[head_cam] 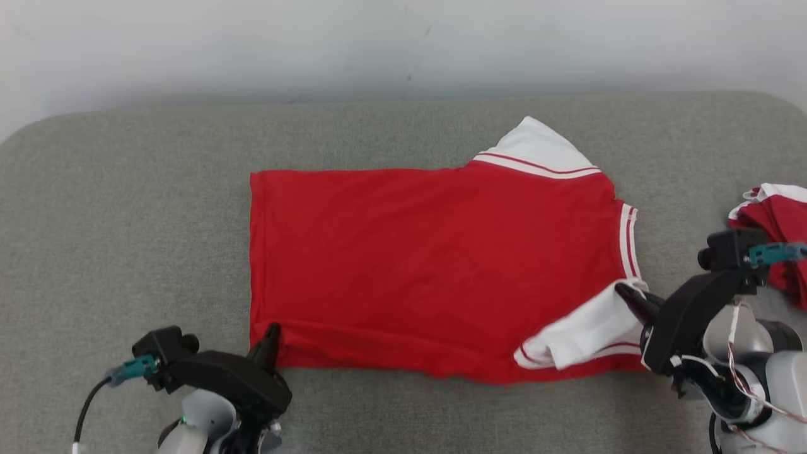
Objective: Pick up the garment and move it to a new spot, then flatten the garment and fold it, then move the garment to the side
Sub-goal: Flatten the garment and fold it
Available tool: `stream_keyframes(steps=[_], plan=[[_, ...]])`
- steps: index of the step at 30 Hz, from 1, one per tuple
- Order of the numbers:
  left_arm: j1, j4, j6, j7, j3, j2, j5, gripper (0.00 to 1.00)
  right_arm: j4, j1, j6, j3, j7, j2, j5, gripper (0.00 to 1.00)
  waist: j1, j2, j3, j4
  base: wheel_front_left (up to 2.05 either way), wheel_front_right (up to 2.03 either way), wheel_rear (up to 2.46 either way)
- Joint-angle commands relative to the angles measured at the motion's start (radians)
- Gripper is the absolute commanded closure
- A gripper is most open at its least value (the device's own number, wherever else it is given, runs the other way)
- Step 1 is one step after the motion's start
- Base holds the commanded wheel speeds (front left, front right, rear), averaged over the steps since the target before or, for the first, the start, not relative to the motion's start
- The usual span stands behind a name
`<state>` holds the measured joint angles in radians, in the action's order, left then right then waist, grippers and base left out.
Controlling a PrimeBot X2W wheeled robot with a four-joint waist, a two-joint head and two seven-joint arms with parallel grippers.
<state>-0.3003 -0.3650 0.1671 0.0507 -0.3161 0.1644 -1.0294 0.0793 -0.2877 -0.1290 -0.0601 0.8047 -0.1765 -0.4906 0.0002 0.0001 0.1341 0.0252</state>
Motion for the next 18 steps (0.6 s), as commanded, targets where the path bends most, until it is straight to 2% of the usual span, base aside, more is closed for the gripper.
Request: stream_keyframes(steps=[1, 4, 9, 18], plan=[[-0.015, -0.004, 0.000, -0.007, 0.001, -0.004, 0.010, 1.00, 0.005, -0.010, -0.003, 0.003, -0.009, -0.007, 0.004, 1.00, -0.0002, -0.0001, 0.014, 0.004, 0.00, 0.00, 0.00], [-0.043, -0.031, 0.006, -0.015, 0.002, -0.012, 0.014, 1.00, 0.042, -0.052, -0.003, 0.015, -0.056, -0.017, -0.002, 1.00, -0.0002, -0.0001, 0.027, 0.009, 0.00, 0.00, 0.00], [-0.061, -0.056, -0.008, -0.012, -0.001, -0.022, 0.005, 1.00, 0.099, -0.101, -0.003, 0.032, -0.126, -0.034, -0.012, 1.00, -0.0002, -0.0001, 0.034, 0.015, 0.00, 0.00, 0.00], [-0.083, -0.103, 0.004, -0.022, 0.011, -0.034, -0.008, 1.00, 0.197, -0.157, -0.003, 0.047, -0.221, -0.046, -0.011, 1.00, -0.0002, -0.0001, 0.029, 0.018, 0.00, 0.00, 0.00]])
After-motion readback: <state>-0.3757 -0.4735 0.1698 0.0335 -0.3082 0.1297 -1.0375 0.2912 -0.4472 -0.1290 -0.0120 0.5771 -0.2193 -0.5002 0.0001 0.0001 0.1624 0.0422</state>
